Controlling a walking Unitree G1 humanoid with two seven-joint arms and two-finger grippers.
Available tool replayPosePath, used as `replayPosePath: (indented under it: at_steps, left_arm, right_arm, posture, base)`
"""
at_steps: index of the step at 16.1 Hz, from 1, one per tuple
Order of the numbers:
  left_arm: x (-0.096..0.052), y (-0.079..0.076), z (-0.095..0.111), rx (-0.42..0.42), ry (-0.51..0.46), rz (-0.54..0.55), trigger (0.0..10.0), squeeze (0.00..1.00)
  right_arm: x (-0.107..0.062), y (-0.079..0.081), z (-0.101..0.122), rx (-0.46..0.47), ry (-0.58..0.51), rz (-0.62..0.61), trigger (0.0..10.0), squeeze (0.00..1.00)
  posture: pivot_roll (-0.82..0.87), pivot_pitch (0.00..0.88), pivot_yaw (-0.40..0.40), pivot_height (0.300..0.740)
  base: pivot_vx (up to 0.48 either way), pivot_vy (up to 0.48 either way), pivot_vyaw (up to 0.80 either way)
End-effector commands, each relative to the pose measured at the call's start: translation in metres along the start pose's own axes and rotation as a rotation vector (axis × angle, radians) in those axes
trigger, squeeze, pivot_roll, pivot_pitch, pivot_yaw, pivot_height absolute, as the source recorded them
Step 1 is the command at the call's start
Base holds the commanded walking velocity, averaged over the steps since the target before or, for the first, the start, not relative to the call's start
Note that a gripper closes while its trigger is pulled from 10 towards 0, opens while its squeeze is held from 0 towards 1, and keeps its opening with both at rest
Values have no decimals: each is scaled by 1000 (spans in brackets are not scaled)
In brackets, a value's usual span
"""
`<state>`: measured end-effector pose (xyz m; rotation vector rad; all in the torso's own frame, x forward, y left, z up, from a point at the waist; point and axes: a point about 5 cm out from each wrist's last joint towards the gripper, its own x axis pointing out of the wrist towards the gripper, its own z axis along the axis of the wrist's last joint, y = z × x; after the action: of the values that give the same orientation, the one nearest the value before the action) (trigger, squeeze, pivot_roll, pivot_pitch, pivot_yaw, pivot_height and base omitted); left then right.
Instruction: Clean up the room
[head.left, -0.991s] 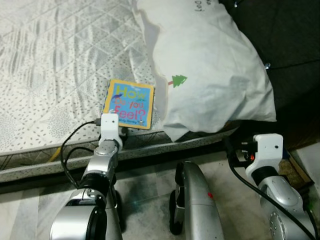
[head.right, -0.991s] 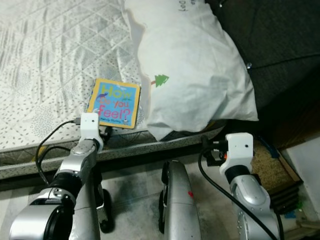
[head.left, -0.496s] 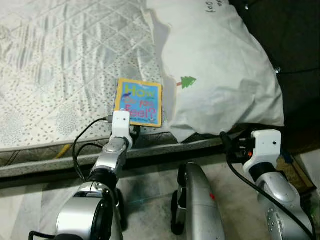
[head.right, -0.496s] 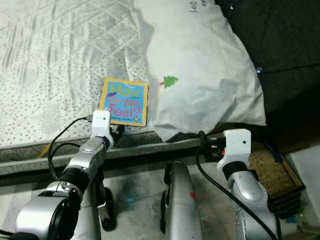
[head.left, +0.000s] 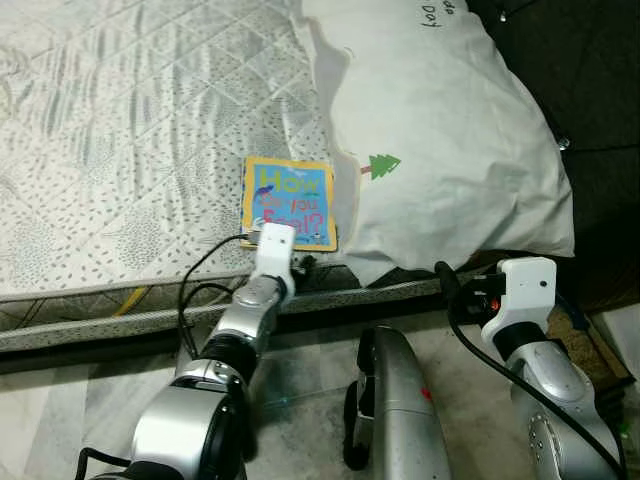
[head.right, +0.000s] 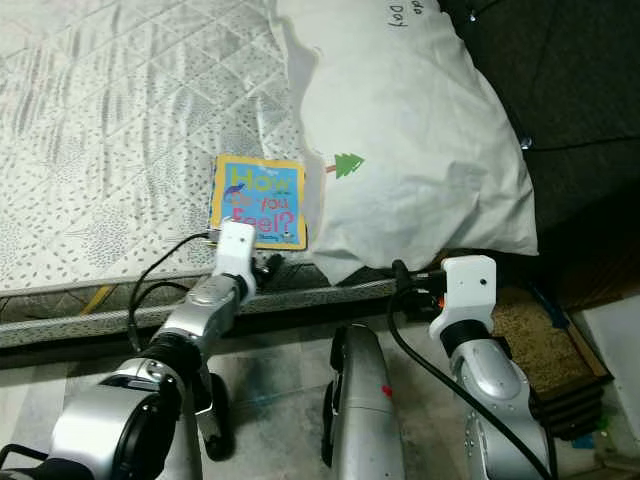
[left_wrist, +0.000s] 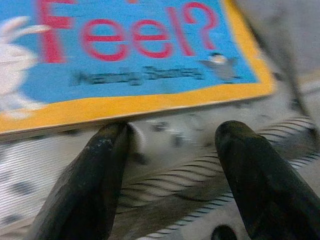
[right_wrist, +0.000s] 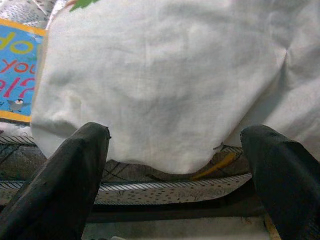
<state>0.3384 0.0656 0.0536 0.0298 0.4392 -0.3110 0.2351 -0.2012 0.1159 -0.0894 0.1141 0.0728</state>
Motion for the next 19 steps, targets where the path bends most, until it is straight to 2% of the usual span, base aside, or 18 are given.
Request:
replayPosePath:
  at_steps: [1, 2, 3, 5, 7, 8, 10, 11, 13, 16, 19]
  left_arm:
    - [0, -17, -10, 22, 49, -75, 10000, 0]
    - [-1, -34, -13, 56, 49, -155, 10000, 0]
    - [-2, -44, -13, 79, 44, -188, 10000, 0]
    - [-3, -49, -7, 87, 9, -176, 10000, 0]
    - [-10, -41, 10, 28, -128, -82, 10000, 0]
    - [-16, -34, 15, 0, -183, -19, 10000, 0]
    - [-24, -24, 15, -34, -218, 45, 10000, 0]
    - [-35, -6, 8, -86, -240, 131, 10000, 0]
    - [-44, 12, 1, -114, -226, 205, 10000, 0]
    - [-65, 59, -6, -130, -223, 444, 10000, 0]
    - [-72, 72, -9, -133, -208, 499, 10000, 0]
  right_arm:
    - [-2, -3, -5, -2, 19, -16, 10000, 0]
    - [0, -3, -5, -1, 17, -15, 10000, 0]
    - [2, -2, -5, 2, 14, -13, 10000, 0]
    - [4, 0, -5, 4, 12, -8, 10000, 0]
    - [5, 1, -7, 5, 13, -7, 10000, 0]
    - [5, 0, -8, 5, 13, -8, 10000, 0]
    - [7, 0, -8, 7, 13, -9, 10000, 0]
    - [9, 1, -9, 10, 9, -8, 10000, 0]
    - [10, 3, -10, 14, 8, -6, 10000, 0]
    - [9, 0, -13, 6, 11, -9, 10000, 0]
    - [9, -1, -14, 4, 12, -10, 10000, 0]
  posture:
    - [-205, 251, -95, 577]
    - [-199, 248, -94, 577]
    - [-194, 244, -93, 577]
    - [-187, 241, -91, 577]
    - [-177, 235, -88, 577]
    - [-174, 234, -86, 577]
    - [-157, 230, -81, 577]
    - [-148, 228, -79, 577]
    - [-143, 227, -78, 577]
    - [-134, 227, -74, 577]
    - [-132, 228, -76, 577]
  base:
    - [0, 0, 0]
    - [0, 0, 0]
    - [0, 0, 0]
    - [0, 0, 0]
    - [0, 0, 0]
    - [0, 0, 0]
    - [0, 0, 0]
    - [0, 0, 0]
    - [0, 0, 0]
    - [0, 0, 0]
    - [0, 0, 0]
